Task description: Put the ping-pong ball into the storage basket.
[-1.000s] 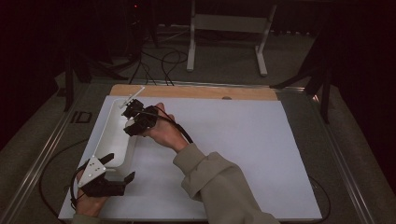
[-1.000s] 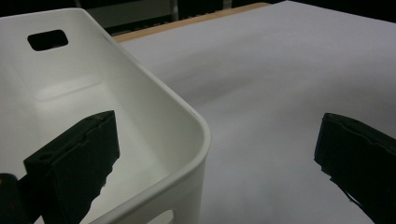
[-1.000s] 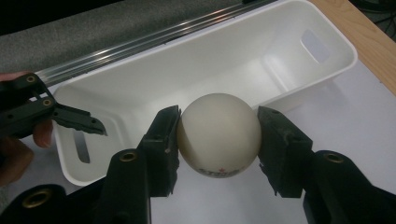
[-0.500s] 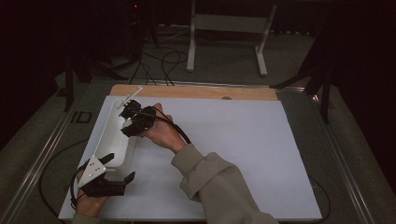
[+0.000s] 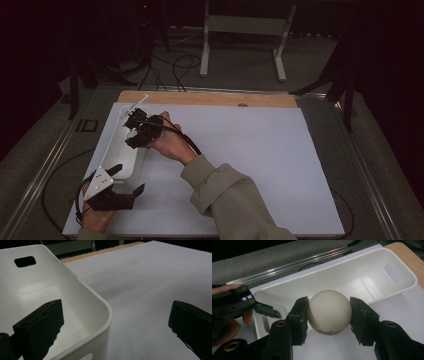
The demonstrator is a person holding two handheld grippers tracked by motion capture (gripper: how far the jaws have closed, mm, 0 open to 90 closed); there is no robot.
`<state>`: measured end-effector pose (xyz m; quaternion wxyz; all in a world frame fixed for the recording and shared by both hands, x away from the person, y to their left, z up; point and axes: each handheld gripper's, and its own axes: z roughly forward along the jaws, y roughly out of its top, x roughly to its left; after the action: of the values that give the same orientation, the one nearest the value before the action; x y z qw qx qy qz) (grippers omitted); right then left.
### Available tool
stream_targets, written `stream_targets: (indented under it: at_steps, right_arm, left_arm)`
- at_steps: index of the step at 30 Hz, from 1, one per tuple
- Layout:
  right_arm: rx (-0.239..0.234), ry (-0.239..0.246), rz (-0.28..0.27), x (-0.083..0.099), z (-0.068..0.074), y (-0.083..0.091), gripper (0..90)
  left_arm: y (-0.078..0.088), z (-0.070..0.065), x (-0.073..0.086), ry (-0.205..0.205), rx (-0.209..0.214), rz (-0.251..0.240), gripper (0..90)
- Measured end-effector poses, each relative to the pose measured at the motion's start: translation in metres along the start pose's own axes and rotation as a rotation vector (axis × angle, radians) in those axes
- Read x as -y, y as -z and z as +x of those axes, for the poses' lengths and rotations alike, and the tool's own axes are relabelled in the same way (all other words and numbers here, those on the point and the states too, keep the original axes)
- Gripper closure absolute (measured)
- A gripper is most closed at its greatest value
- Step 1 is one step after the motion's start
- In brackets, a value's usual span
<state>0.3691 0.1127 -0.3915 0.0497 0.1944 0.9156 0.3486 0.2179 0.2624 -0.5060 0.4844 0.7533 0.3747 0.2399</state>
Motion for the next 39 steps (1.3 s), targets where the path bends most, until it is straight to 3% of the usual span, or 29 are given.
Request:
stream_targets:
  at_steps: [13, 39]
  right_arm:
    - [-0.015, 0.029, -0.016, -0.007, 0.010, -0.001, 51.1]
    - [-0.039, 0.040, -0.019, -0.013, 0.023, -0.015, 51.1]
  left_arm:
    - [0.000, 0.000, 0.000, 0.003, 0.000, -0.004, 0.5]
    - [0.001, 0.000, 0.000, 0.004, 0.002, -0.006, 0.5]
